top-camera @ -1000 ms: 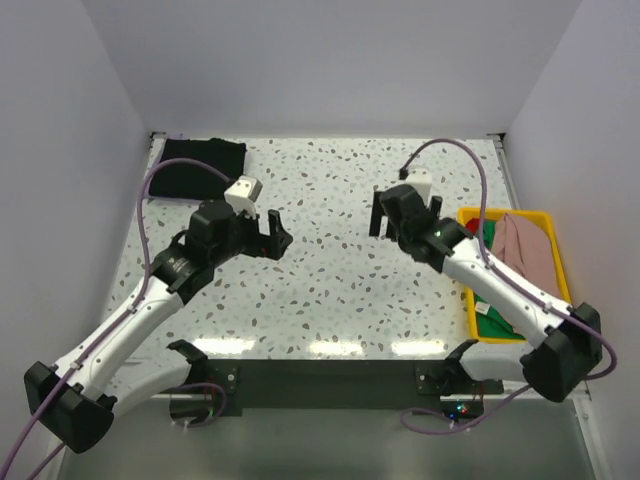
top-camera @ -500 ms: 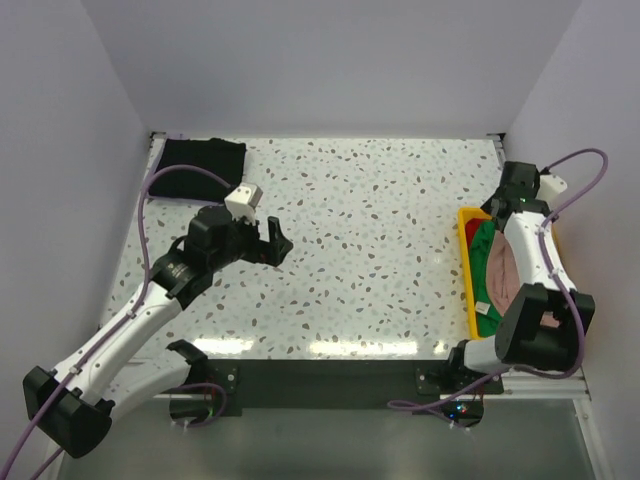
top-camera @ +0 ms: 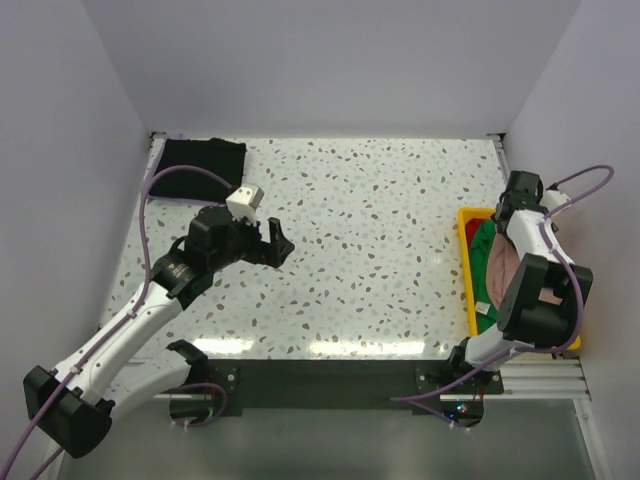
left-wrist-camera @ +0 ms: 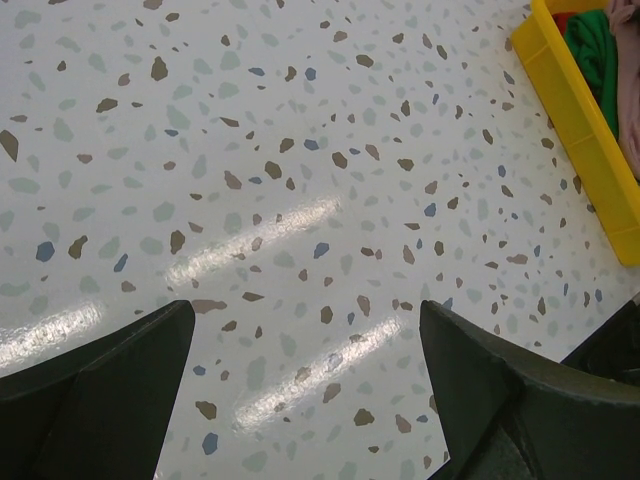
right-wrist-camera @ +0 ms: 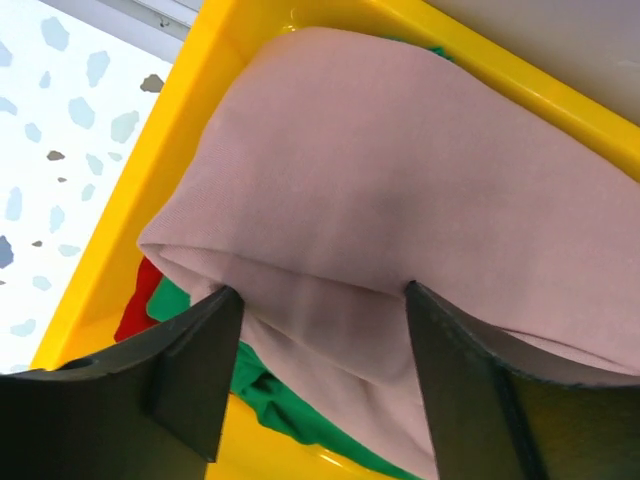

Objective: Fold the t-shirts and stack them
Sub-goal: Grab the tshirt from the pile

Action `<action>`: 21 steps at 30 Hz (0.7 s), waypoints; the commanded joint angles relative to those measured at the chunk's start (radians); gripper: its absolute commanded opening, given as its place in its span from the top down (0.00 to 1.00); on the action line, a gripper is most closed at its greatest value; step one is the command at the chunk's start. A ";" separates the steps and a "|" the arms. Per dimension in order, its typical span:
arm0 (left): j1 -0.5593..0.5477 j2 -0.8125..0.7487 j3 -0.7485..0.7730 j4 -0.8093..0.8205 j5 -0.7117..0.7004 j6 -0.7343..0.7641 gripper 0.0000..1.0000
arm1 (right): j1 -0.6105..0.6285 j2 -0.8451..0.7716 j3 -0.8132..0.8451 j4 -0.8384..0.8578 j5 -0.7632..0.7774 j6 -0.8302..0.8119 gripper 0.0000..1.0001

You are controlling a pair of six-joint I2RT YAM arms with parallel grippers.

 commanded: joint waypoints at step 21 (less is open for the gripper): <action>0.013 0.016 0.002 0.034 -0.020 0.021 0.00 | -0.010 -0.271 0.070 0.010 -0.256 -0.094 1.00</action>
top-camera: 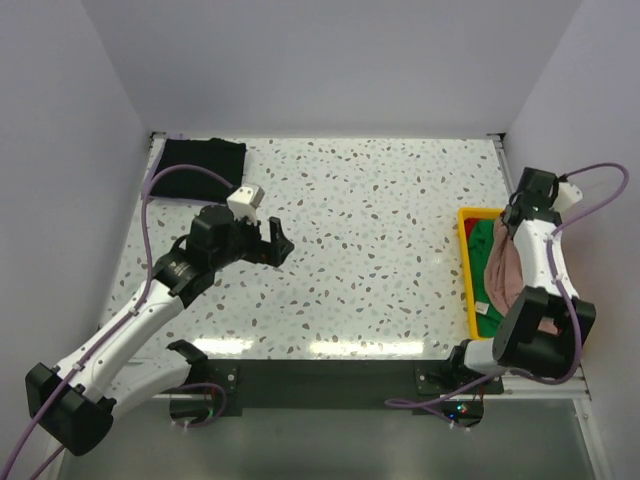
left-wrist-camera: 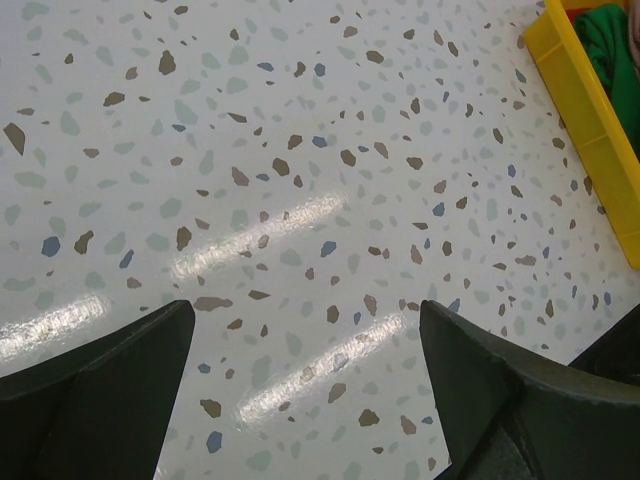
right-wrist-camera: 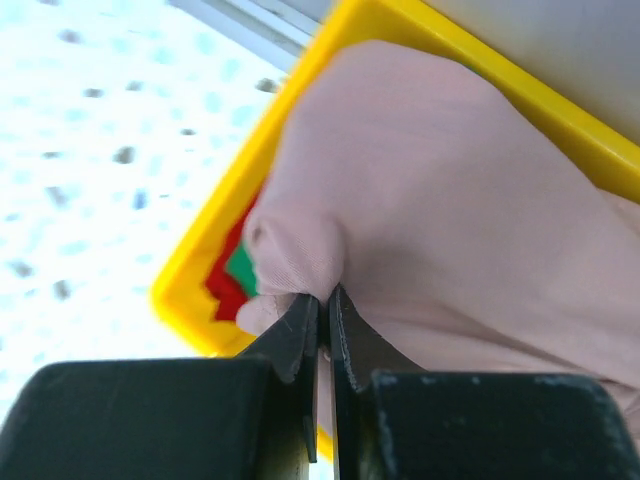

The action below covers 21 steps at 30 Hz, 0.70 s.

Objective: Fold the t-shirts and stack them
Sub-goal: Grab the tshirt from the pile, then move the tshirt to the center of the board

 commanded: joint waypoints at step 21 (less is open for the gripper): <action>0.044 -0.040 0.020 -0.002 -0.152 -0.004 0.00 | 0.663 -0.171 0.666 -0.049 -0.417 -0.064 1.00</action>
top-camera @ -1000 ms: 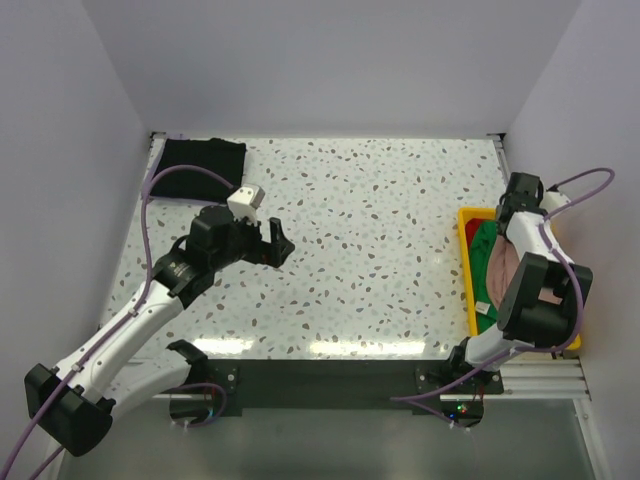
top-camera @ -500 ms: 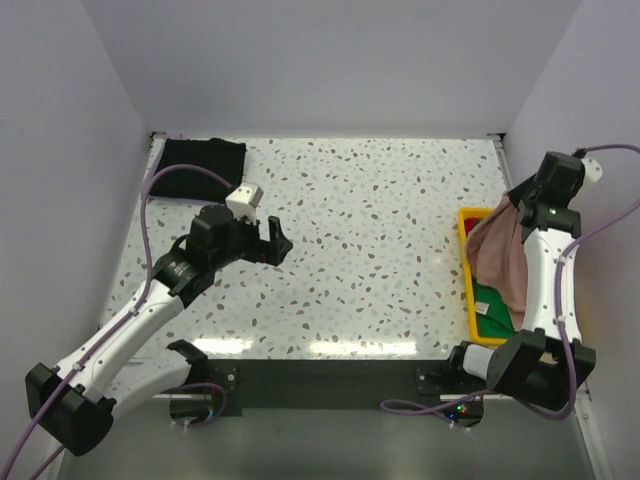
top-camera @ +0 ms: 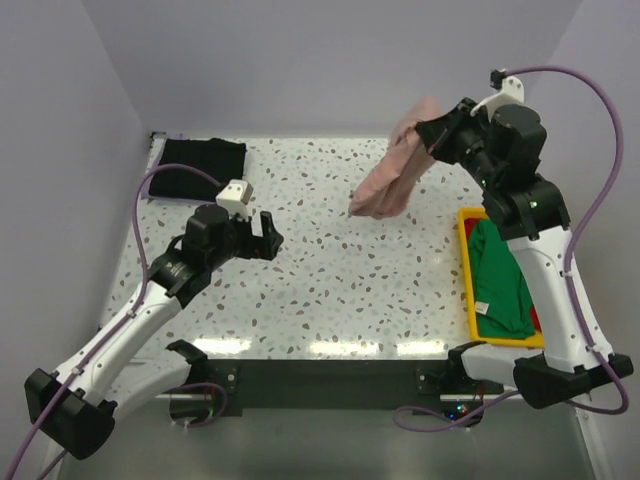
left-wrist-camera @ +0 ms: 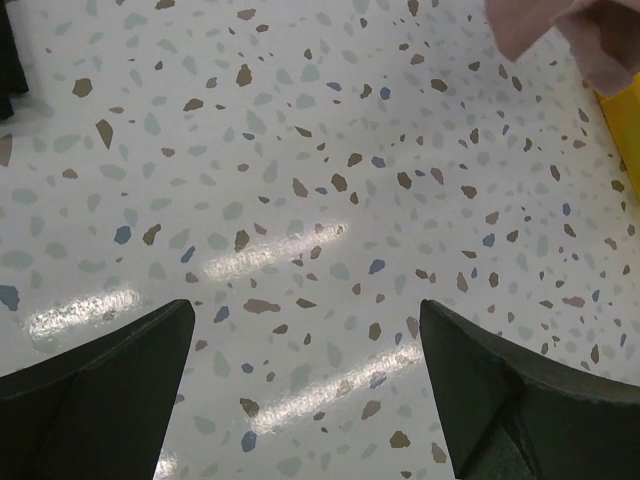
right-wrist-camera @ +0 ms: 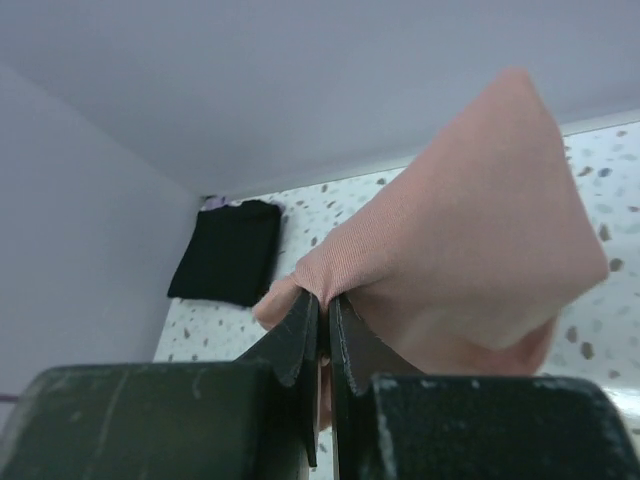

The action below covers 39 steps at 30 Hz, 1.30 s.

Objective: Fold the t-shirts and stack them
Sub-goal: Move the tshirt to the center of the board, then flatten the tshirt out

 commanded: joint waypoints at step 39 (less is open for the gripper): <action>-0.067 -0.084 -0.457 -0.030 -0.218 -0.655 0.34 | 0.558 0.025 -0.966 0.233 0.272 0.151 0.42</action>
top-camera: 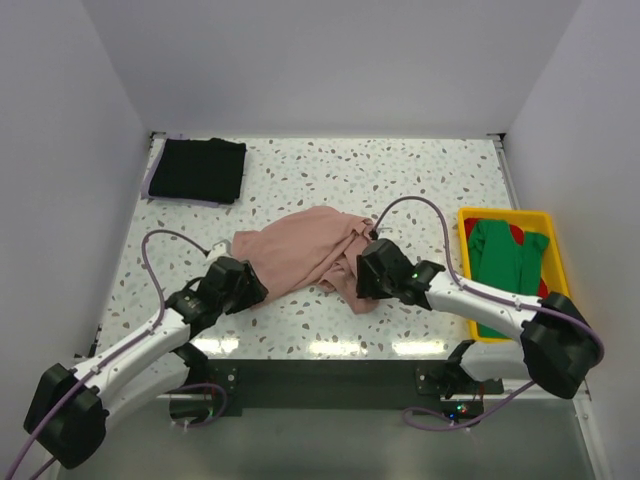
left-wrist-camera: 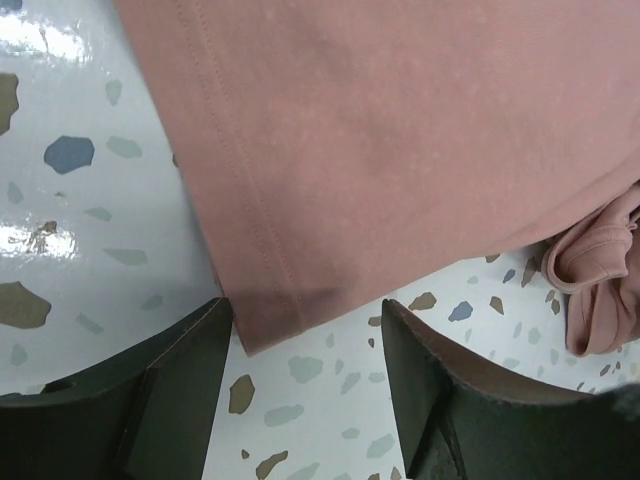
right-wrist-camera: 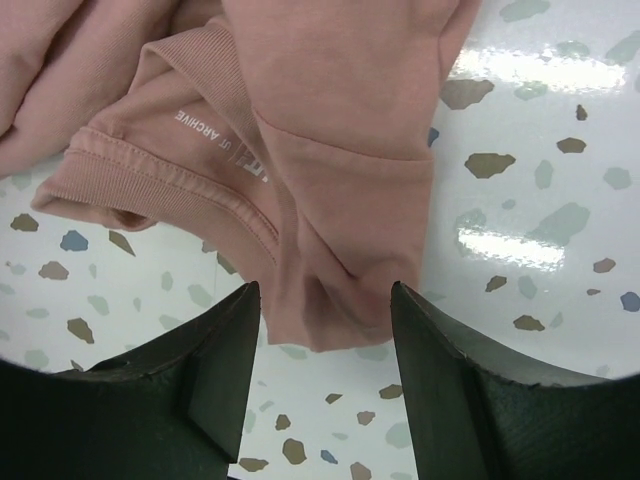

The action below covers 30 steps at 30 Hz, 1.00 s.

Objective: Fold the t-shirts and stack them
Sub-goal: Flatten the tshirt out

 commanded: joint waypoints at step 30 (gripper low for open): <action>-0.027 0.034 0.242 -0.062 -0.244 0.020 1.00 | -0.008 -0.125 0.098 -0.145 0.275 -0.005 1.00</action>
